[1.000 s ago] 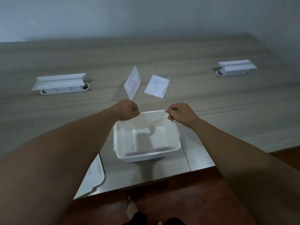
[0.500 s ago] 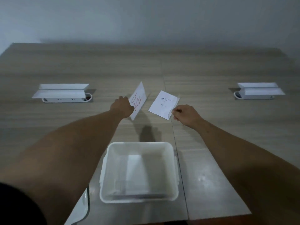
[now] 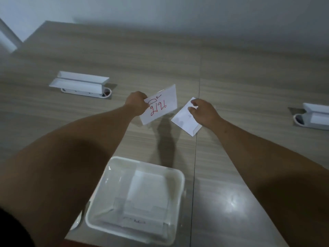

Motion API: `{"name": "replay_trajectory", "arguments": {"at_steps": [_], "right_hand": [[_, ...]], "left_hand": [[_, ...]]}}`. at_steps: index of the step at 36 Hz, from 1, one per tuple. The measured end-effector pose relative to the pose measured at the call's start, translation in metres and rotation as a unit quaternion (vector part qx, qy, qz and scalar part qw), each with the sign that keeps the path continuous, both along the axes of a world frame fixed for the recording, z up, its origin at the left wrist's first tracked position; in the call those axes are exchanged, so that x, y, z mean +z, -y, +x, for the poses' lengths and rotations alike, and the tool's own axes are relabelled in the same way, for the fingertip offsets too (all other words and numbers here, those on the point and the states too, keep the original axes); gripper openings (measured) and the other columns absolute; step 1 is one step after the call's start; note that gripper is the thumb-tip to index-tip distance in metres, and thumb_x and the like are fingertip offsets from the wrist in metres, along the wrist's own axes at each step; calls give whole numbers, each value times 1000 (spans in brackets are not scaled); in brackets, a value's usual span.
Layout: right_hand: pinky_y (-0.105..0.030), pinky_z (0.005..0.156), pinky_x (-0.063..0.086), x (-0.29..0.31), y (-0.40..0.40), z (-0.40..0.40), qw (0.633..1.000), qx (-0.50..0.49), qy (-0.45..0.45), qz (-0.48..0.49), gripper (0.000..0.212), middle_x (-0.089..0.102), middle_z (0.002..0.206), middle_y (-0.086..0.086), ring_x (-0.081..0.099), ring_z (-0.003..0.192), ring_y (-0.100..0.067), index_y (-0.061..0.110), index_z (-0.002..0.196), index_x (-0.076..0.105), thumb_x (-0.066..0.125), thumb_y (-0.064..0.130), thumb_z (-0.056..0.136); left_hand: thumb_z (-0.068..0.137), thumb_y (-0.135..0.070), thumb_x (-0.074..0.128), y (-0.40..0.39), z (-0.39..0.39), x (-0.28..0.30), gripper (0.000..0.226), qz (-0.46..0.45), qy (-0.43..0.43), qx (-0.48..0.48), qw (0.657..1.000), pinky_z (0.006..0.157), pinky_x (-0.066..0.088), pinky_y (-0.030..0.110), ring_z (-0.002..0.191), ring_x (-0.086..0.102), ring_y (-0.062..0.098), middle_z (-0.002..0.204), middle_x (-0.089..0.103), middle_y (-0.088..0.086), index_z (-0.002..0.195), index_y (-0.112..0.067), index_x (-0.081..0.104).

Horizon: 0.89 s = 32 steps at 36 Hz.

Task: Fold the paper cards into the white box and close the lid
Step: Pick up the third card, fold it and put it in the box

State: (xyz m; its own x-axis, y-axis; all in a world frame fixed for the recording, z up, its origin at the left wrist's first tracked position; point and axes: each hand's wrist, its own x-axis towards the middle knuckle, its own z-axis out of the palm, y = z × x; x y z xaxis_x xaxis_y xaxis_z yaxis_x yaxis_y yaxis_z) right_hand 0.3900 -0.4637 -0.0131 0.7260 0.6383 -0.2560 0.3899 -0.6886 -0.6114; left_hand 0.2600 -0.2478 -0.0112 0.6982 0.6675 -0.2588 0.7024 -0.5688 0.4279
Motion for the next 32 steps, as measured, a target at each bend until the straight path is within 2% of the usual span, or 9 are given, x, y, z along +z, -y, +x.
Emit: {"name": "replay_trajectory", "arguments": {"at_steps": [5,9,11,14,17,21,27,29,32], "right_hand": [[-33,108,35,45,-25,-1,998,-13,50,40,57,45,147,-10,47,132,-27,12,142,42,58,33,91],[-41,109,39,77,-33,-31,991,-33,64,112,70,38,149,-11,47,131,-29,17,146,34,67,34,86],[-40,104,44,86,-31,-44,988,-40,55,138,71,41,145,-8,51,124,-26,20,146,34,69,34,85],[-27,84,43,101,-26,-74,986,-54,74,142,58,56,122,-4,54,102,-20,20,138,47,70,28,86],[-21,82,37,112,-12,-105,978,-83,118,149,35,61,106,-2,53,93,-15,11,123,61,65,22,90],[-25,77,42,122,14,-136,975,-99,144,136,17,64,90,-3,60,86,-21,6,101,69,62,19,91],[-37,80,54,137,49,-173,978,-103,142,114,16,69,96,-12,66,80,-28,6,100,69,59,15,92],[-30,75,54,139,60,-185,978,-97,146,110,17,69,96,-10,64,77,-23,8,103,70,59,16,93],[-5,56,46,134,77,-200,982,-88,136,97,18,68,94,-7,60,72,-16,8,104,72,59,15,93]], "left_hand": [[85,-24,70,-19,-14,50,28,-23,27,-89,995,85,54,35,97,67,27,104,73,11,106,-7,74],[81,-22,74,-28,-35,85,27,-18,44,-155,987,73,42,27,89,65,26,94,71,9,102,-7,74],[81,-22,74,-26,-42,97,27,2,52,-188,981,73,36,24,88,62,24,91,67,6,103,-6,73],[81,-20,74,-23,-62,114,26,18,81,-218,973,73,35,24,87,58,21,88,63,3,102,-5,73],[79,-19,76,-16,-81,128,24,17,89,-256,962,72,36,24,84,58,22,83,63,5,98,-4,73],[77,-17,78,-3,-100,140,28,-10,97,-283,954,76,40,26,88,60,21,97,71,13,101,-3,73],[78,-17,78,27,-132,146,30,-28,115,-314,942,78,43,26,98,65,28,104,72,15,104,-3,73],[76,-16,79,39,-148,141,31,-35,138,-311,940,77,44,26,97,65,28,103,73,14,103,-3,73],[72,-15,81,53,-170,129,32,-48,148,-306,939,75,46,26,90,66,24,100,74,12,100,-3,74]]}}
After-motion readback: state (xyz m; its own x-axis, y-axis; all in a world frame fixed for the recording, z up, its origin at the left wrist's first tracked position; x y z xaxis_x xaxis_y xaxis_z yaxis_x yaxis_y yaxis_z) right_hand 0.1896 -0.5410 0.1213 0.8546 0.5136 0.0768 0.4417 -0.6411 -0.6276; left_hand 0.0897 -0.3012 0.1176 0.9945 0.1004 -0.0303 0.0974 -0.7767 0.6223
